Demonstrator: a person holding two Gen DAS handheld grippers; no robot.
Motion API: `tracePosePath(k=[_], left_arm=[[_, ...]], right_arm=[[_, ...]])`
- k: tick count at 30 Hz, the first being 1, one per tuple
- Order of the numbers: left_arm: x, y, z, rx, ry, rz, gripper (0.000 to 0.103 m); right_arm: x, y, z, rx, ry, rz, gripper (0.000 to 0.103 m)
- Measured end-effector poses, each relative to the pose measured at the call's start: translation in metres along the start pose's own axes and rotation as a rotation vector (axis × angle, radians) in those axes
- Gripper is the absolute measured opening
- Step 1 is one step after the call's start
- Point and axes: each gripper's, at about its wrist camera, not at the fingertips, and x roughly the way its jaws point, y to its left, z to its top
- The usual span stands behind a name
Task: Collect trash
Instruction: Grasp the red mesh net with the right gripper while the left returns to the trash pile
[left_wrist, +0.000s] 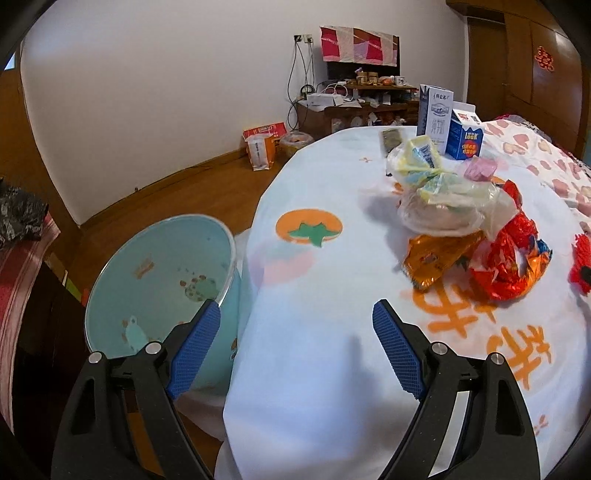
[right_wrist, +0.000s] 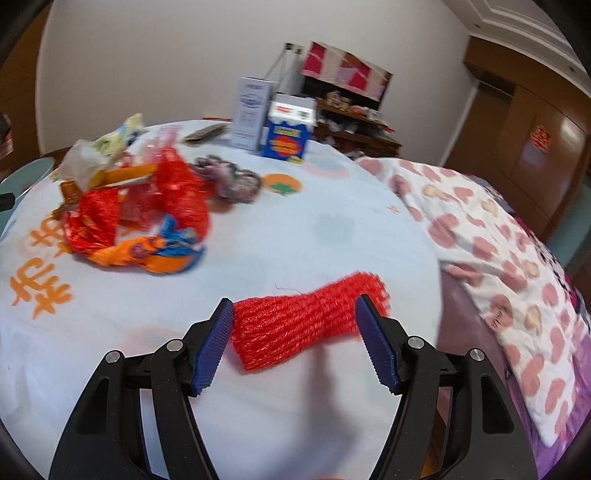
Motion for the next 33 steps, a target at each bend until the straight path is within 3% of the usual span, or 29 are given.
tracePosePath(k=[7, 17, 21, 26, 33], left_arm=[[0.000, -0.002, 0.003, -0.009, 0.006, -0.006, 0.083], [0.002, -0.003, 0.010, -0.025, 0.002, -0.015, 0.083], [-0.001, -0.009, 0.014, -0.014, -0.010, -0.021, 0.084], [-0.005, -0.007, 0.016, -0.016, -0.022, -0.015, 0.084], [-0.007, -0.010, 0.022, -0.032, -0.023, -0.036, 0.084]], right_arm=[[-0.011, -0.021, -0.005, 0.103, -0.028, 0.056, 0.072], [0.017, -0.031, -0.003, 0.289, 0.116, 0.175, 0.072], [0.037, -0.019, 0.017, 0.225, 0.104, 0.185, 0.072], [0.044, -0.017, 0.035, 0.156, 0.063, 0.127, 0.072], [0.024, -0.023, 0.018, 0.201, 0.087, 0.123, 0.072]])
